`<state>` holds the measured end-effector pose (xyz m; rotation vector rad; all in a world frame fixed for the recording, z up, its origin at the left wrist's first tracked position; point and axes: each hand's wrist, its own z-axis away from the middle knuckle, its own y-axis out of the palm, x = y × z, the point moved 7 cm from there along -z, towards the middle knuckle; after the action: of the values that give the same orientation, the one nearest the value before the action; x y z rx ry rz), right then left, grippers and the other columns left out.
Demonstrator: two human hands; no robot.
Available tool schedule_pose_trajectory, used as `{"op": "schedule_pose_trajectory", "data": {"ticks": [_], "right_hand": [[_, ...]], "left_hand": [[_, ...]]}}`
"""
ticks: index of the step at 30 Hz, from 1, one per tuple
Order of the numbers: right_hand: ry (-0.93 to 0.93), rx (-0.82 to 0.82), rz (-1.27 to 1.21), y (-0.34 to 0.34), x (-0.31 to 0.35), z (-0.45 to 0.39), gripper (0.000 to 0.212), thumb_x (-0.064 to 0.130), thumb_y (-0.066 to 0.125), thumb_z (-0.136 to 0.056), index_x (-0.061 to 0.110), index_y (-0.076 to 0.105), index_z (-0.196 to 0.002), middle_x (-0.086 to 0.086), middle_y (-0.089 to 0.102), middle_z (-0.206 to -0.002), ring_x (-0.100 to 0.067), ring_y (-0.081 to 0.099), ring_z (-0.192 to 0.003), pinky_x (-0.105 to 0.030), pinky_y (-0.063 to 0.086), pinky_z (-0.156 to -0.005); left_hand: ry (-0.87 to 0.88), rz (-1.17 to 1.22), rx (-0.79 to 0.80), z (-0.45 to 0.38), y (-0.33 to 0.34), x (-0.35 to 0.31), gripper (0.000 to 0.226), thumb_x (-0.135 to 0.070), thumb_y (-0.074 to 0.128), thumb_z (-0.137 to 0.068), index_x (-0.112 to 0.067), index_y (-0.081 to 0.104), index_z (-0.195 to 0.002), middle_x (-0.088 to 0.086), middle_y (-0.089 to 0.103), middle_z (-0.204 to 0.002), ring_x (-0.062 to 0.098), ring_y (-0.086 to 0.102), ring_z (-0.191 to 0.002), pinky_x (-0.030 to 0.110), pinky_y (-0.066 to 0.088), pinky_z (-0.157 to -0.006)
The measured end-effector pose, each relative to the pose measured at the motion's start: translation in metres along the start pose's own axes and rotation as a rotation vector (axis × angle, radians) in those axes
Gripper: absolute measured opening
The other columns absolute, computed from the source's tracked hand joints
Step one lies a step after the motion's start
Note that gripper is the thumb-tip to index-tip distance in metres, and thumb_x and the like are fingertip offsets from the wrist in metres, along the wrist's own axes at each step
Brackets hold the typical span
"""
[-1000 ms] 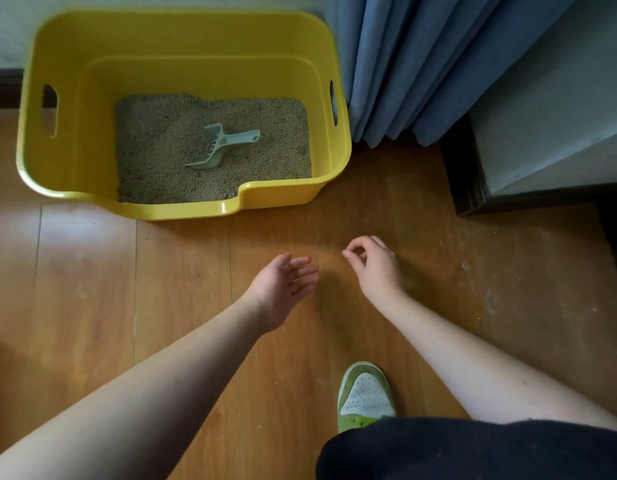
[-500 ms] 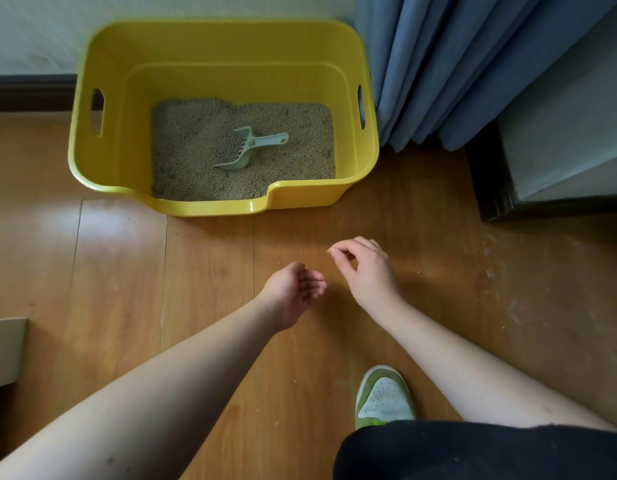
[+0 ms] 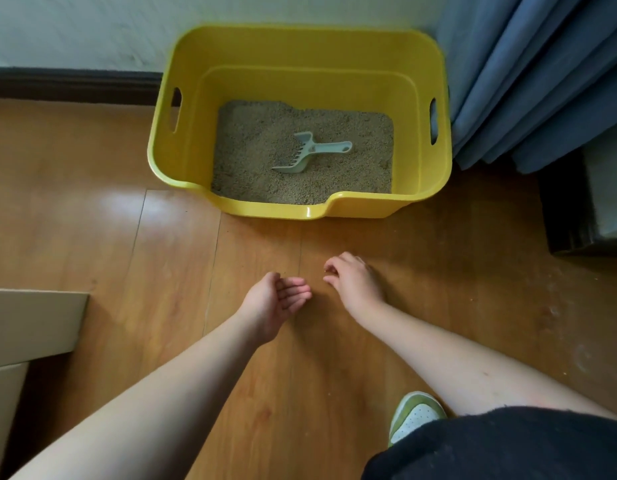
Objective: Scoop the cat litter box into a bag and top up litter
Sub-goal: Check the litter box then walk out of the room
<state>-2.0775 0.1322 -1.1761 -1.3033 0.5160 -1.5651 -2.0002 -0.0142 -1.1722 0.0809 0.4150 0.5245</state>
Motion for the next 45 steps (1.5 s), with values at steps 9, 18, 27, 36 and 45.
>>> {"op": "schedule_pose_trajectory", "data": {"ticks": [9,18,27,36,45], "right_hand": [[-0.118,-0.111,-0.124,-0.015,0.018,0.014,0.007,0.02,0.062,-0.089,0.014,0.066,-0.09,-0.003,0.06,-0.096,-0.022,0.052,-0.095,-0.033,0.044,-0.081],[-0.137,-0.182,-0.173,-0.047,0.016,0.04,0.017,0.024,0.057,-0.093,0.02,0.071,-0.101,0.002,0.066,-0.098,-0.019,0.053,-0.092,-0.034,0.045,-0.081],[0.157,-0.04,-0.134,-0.017,-0.04,0.003,0.025,0.023,0.063,-0.09,0.019,0.063,-0.114,-0.001,0.059,-0.113,-0.02,0.055,-0.102,-0.028,0.048,-0.08],[0.017,-0.119,-0.195,-0.029,-0.013,0.012,0.008,0.02,0.061,-0.091,0.016,0.068,-0.089,0.0,0.062,-0.097,-0.02,0.053,-0.094,-0.031,0.043,-0.077],[0.016,-0.294,-0.139,-0.037,0.002,0.017,0.017,0.028,0.057,-0.092,0.027,0.07,-0.104,0.006,0.067,-0.102,-0.021,0.054,-0.097,-0.033,0.033,-0.08]], "left_hand": [[0.012,0.022,0.007,0.003,0.003,0.009,0.054,-0.033,0.027,-0.107,0.007,0.064,-0.111,0.027,0.069,-0.107,0.035,0.068,-0.103,0.041,0.053,-0.096],[-0.012,-0.034,-0.013,0.002,0.017,0.012,0.042,-0.021,0.032,-0.105,0.002,0.061,-0.086,0.016,0.062,-0.073,0.023,0.057,-0.066,0.028,0.046,-0.067],[-0.037,0.011,0.082,0.002,0.02,0.007,0.049,-0.027,0.029,-0.106,0.006,0.065,-0.11,0.023,0.071,-0.107,0.033,0.068,-0.105,0.04,0.052,-0.098],[-0.031,0.068,0.075,0.0,0.024,0.011,0.051,-0.029,0.03,-0.106,0.008,0.065,-0.11,0.025,0.07,-0.108,0.033,0.068,-0.105,0.038,0.052,-0.097],[-0.027,0.032,0.074,-0.003,0.02,0.0,0.046,-0.024,0.033,-0.104,0.007,0.066,-0.103,0.02,0.07,-0.089,0.027,0.067,-0.084,0.033,0.055,-0.081]]}}
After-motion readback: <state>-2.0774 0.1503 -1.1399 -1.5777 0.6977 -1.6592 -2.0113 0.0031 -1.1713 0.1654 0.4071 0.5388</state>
